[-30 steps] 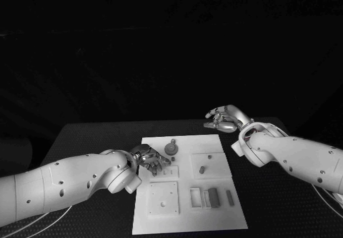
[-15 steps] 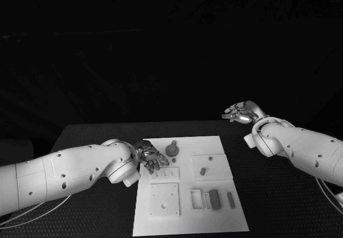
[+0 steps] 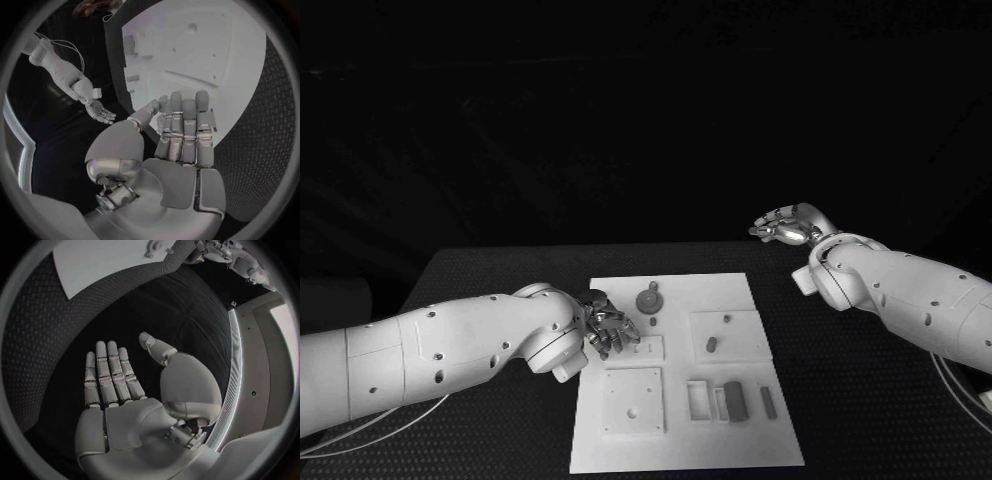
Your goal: Assemble the parts on the task board
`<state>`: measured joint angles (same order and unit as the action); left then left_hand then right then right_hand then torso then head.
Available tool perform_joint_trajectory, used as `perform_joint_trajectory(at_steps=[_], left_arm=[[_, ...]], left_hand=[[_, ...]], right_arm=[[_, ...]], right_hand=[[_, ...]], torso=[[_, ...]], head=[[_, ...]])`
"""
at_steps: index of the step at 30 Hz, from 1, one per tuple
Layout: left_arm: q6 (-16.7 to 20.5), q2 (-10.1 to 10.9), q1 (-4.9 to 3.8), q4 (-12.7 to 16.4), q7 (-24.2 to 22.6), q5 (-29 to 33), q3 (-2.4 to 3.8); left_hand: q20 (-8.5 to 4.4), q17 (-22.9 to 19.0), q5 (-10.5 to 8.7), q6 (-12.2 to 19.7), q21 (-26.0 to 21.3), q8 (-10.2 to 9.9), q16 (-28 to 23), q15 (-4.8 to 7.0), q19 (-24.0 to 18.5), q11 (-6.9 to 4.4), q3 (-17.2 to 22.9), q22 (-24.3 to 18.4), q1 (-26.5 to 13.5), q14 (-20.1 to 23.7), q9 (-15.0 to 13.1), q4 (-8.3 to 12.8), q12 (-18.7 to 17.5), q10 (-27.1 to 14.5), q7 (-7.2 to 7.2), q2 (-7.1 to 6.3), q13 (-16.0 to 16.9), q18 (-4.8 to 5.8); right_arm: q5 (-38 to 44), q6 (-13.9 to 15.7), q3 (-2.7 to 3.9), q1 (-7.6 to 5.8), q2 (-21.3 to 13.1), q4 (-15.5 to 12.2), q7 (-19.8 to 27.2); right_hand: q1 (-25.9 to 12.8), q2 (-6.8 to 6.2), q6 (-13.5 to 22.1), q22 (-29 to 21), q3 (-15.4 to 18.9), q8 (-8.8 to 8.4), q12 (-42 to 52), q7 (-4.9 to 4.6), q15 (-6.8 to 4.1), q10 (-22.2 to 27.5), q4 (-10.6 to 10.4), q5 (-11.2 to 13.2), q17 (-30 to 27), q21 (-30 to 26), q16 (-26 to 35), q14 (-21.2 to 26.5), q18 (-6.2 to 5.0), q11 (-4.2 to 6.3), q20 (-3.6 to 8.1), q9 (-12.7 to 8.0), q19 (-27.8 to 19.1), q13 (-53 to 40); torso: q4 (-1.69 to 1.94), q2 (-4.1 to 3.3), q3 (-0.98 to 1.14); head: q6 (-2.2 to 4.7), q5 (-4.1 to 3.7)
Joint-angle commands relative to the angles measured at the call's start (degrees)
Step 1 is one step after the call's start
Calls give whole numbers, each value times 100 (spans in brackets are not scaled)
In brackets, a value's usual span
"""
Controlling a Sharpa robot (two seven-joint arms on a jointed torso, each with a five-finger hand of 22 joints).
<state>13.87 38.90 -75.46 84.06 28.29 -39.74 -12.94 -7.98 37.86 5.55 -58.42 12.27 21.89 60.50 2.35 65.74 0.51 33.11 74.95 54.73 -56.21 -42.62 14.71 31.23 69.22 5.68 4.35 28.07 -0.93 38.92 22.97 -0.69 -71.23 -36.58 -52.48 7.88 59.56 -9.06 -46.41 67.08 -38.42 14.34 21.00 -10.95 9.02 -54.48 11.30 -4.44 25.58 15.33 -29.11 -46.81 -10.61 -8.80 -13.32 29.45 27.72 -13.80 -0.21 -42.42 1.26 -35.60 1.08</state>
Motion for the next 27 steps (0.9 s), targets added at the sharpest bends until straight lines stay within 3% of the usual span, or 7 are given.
perform_joint_trajectory(at_steps=[1,7,15,27], left_arm=[[312,-23,-6,16,169,-406,-15],[403,-63,-6,-11,210,-642,-30],[261,-121,-3,-73,193,-616,-80],[131,-207,3,-139,231,-649,-80]], left_hand=[[5,6,22,-168,26,-3,28,-2,35,-90,330,117,-40,-41,-18,202,-36,146,-136,-7,9,-101],[-8,13,46,-197,46,-9,35,12,64,-102,367,120,-53,-74,-25,203,-42,183,-147,-37,14,-105],[-14,14,49,-206,55,-15,36,20,79,-107,381,121,-63,-90,-26,202,-47,197,-149,-45,16,-106],[-24,17,71,-221,69,-23,38,30,97,-113,401,122,-70,-111,-30,204,-52,218,-153,-58,20,-107]], right_arm=[[-95,-187,0,-1,1,-17,170],[-94,-197,0,-1,-2,-52,163],[-93,-204,0,0,-11,-130,171],[-93,-213,0,0,-10,-158,176]], right_hand=[[26,20,47,15,16,37,-44,-14,45,-56,-20,-8,12,-45,51,6,78,-2,-5,-17,-41,37],[57,7,70,69,49,52,-194,-7,100,-19,-23,-8,37,-137,210,83,117,-26,-6,-78,-106,172],[60,0,82,94,62,56,-229,-11,115,-24,-32,-8,50,-165,259,105,130,-32,-5,-101,-123,213],[67,-9,87,122,74,64,-263,-13,132,-26,-37,-8,65,-189,307,132,137,-40,-2,-123,-127,253]], torso=[[-4,-4,-6],[-11,-5,-10],[-13,-9,-9],[-9,-4,-11]], head=[[-15,17],[-29,25],[-60,30],[-108,35]])
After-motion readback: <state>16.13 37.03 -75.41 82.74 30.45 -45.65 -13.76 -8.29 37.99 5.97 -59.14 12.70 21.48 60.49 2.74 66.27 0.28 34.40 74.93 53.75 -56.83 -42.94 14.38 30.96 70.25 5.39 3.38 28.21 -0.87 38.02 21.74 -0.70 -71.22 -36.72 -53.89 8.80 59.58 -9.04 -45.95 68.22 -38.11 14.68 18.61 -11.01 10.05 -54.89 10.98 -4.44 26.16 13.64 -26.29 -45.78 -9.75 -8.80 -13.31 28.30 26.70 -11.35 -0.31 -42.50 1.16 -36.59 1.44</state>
